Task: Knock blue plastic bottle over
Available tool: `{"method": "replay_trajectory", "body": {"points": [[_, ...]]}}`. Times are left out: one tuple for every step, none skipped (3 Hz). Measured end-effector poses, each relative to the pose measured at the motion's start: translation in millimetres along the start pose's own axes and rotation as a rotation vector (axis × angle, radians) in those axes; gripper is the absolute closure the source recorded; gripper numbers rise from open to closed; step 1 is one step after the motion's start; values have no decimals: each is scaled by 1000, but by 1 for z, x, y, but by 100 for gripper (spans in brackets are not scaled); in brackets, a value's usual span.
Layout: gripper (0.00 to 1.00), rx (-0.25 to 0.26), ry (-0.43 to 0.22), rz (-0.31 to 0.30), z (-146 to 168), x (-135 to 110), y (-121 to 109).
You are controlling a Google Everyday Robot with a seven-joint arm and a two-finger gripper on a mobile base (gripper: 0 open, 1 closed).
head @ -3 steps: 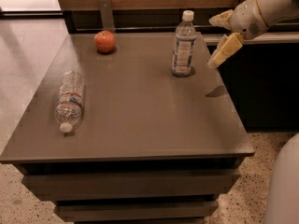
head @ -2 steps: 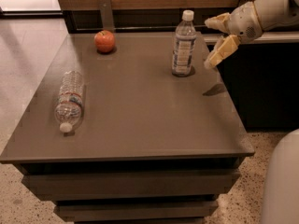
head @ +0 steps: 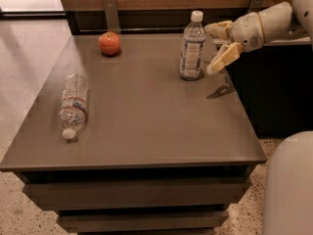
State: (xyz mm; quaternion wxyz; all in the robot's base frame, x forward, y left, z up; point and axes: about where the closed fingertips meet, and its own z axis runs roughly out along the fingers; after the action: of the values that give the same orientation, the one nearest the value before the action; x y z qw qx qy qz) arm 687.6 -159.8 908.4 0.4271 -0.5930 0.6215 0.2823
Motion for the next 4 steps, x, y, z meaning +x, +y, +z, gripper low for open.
{"method": "replay_trajectory", "body": {"points": [[0,-36,-65,8,12,0,1],[0,-58,-133,20,20,2,1],[0,-81,-212,19,29,-1,0],[0,-109,-270,15,38,-6,1]]}}
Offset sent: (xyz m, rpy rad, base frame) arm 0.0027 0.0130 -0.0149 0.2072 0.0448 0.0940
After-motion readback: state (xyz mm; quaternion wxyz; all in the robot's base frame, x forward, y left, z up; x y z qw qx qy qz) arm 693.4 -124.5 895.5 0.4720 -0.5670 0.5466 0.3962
